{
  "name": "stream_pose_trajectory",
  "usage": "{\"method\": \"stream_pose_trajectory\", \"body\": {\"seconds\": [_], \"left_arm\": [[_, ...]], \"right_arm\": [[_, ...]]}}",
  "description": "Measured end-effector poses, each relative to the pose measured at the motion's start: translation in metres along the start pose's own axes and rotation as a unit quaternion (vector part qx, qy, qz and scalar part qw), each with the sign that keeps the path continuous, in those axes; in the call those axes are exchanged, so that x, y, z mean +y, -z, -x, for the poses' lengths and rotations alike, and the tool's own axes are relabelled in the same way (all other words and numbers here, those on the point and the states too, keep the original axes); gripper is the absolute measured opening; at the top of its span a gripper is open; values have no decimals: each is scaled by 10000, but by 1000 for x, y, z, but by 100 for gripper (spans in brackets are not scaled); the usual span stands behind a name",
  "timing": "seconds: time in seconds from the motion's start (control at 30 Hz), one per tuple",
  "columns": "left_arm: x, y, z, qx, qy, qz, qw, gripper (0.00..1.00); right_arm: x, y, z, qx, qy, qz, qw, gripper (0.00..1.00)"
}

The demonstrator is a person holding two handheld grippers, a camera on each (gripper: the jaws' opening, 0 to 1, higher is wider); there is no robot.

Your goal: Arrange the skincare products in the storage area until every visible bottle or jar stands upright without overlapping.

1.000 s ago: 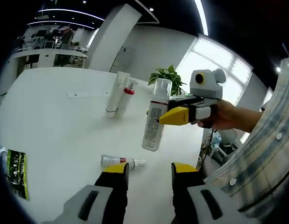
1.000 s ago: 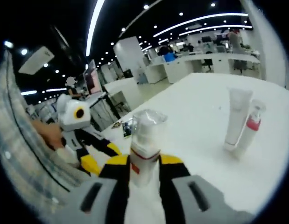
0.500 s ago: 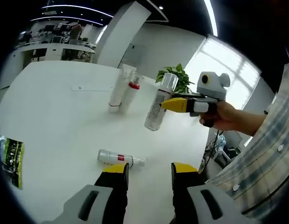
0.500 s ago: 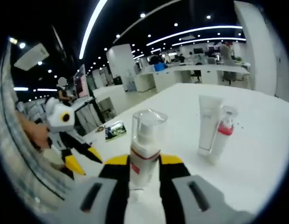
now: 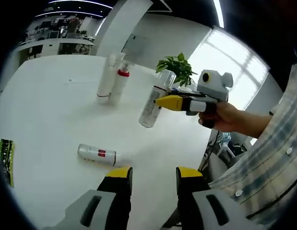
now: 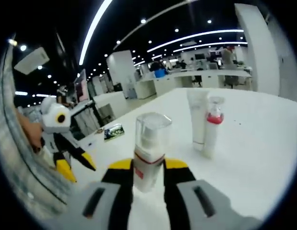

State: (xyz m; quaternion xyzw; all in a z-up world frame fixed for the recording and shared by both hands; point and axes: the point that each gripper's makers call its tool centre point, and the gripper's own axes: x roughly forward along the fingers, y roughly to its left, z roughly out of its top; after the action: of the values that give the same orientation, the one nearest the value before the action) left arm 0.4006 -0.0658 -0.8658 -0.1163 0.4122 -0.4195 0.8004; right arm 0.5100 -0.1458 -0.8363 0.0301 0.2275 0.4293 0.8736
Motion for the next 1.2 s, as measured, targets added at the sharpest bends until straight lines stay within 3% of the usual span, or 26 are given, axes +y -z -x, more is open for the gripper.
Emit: {"method": "stream_pose_trajectory", "body": {"seconds": [0.27, 0.53, 0.8, 1.03, 1.1, 1.13, 1.2], "left_arm": [[1, 11, 17, -106, -160, 148, 9997, 37], [9, 34, 39, -126, -333, 409, 9985, 37], [10, 45, 51, -97, -370, 471, 9982, 37], [13, 56, 66, -132, -532, 598, 9967, 37], [14, 59, 70, -173, -593, 704, 9956, 37], [13, 57, 72, -310, -606, 978, 9929, 37], [12, 54, 75, -403, -630, 943, 9927, 37]], "right_arm": [[-7, 13, -15, 46, -73, 196, 9998, 21], [-30, 16, -35, 206, 120, 881, 9958, 21], [-50, 19, -49, 207, 426, 1006, 9938, 21], [-62, 17, -68, 194, 466, 1208, 9914, 21], [-65, 18, -74, 233, 484, 1373, 9891, 21], [-65, 19, -77, 254, 476, 1388, 9888, 21], [-65, 19, -82, 291, 438, 1502, 9873, 21]]}}
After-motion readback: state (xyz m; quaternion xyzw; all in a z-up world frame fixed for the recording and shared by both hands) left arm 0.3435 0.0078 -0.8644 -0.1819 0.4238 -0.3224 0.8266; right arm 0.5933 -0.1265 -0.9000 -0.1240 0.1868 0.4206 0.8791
